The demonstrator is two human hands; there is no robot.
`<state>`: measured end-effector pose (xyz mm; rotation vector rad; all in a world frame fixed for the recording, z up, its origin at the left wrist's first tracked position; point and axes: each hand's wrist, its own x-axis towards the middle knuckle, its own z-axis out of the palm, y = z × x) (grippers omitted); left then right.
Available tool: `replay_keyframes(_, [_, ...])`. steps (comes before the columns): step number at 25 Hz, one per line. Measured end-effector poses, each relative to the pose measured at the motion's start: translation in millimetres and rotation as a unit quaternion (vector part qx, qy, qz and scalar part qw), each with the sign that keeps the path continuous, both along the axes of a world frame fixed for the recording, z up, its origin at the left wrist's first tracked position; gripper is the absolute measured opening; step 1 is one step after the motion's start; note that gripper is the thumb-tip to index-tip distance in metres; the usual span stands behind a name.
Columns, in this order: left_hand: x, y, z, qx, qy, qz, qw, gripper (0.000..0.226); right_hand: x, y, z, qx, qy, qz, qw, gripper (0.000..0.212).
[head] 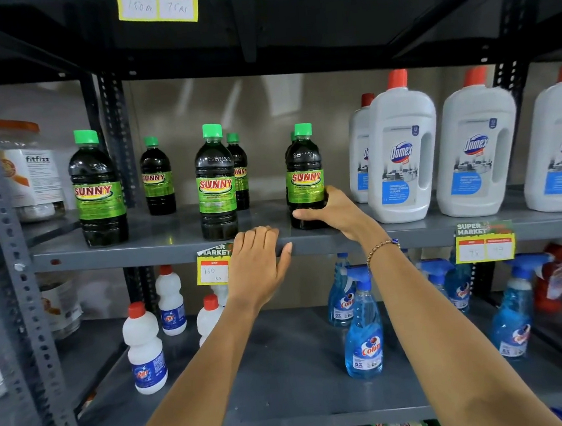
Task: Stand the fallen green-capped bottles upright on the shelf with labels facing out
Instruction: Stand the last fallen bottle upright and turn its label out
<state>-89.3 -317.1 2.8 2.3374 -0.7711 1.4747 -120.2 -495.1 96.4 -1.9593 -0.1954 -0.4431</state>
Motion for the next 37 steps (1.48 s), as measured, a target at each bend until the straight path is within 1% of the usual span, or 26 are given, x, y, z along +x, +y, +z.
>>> replay_keyframes(2, [-7.6,-1.8,14.9,-0.005,0.027,0.01,1.0,0.05,-4.4,1.8,3.0,-0.002,0.01,0.017,1.0,0.034])
replay_keyframes(3, [-9.7,-2.6,26.7,0.004,0.057,0.019,0.998,0.054,-5.6,0.4,4.4,-0.003,0.016,0.027,1.0,0.03])
replay_keyframes(4, [-9.7,-4.1,39.8,0.012,0.098,0.023,0.995,0.057,-7.1,-1.7,5.0,0.002,0.018,0.037,0.999,0.029])
replay_keyframes(6, [-5.4,-8.0,64.9,-0.007,0.202,-0.013,0.979,0.058,-6.1,-13.0,1.8,0.054,0.022,0.048,0.997,0.039])
replay_keyframes(7, [-2.6,-10.8,76.0,-0.018,0.262,-0.045,0.964,0.059,-5.5,-17.6,-0.4,0.083,0.024,0.041,0.995,0.044])
replay_keyframes(9, [1.9,-20.6,91.6,-0.014,0.391,-0.113,0.913,0.058,-2.3,-22.4,-4.2,0.104,0.013,0.015,0.994,0.048])
replay_keyframes(10, [2.4,-25.5,94.8,-0.007,0.431,-0.142,0.891,0.052,-1.0,-22.4,-5.4,0.103,0.005,0.005,0.995,0.047])
replay_keyframes(11, [2.7,-29.8,95.4,-0.01,0.448,-0.163,0.879,0.045,-0.9,-21.3,-5.9,0.099,-0.002,-0.004,0.995,0.047])
replay_keyframes(13, [4.6,-33.8,93.0,-0.053,0.44,-0.19,0.876,0.038,-2.6,-18.5,-5.3,0.096,-0.01,-0.015,0.995,0.046])
replay_keyframes(16, [11.5,-31.5,88.2,-0.107,0.437,-0.207,0.869,0.043,-5.8,-16.0,-5.2,0.084,-0.024,-0.026,0.996,0.046])
replay_keyframes(21, [3.7,-17.7,84.9,-0.153,0.459,-0.25,0.839,0.059,-20.8,-16.9,-8.5,0.08,-0.03,-0.01,0.996,0.046])
replay_keyframes(25, [0.8,-9.6,85.8,-0.163,0.482,-0.284,0.813,0.061,-29.6,-17.6,-11.2,0.098,-0.04,0.004,0.994,0.044])
replay_keyframes(27, [1.9,-10.3,85.9,-0.168,0.489,-0.295,0.804,0.058,-31.2,-15.7,-11.9,0.095,-0.05,-0.001,0.994,0.045])
replay_keyframes(31, [2.8,-10.7,84.4,-0.171,0.489,-0.297,0.802,0.058,-32.5,-13.3,-11.2,0.075,-0.052,-0.004,0.996,0.045])
replay_keyframes(37, [-0.1,-9.1,83.4,-0.173,0.477,-0.286,0.813,0.056,-35.0,-11.7,-9.7,0.053,-0.044,-0.012,0.998,0.045])
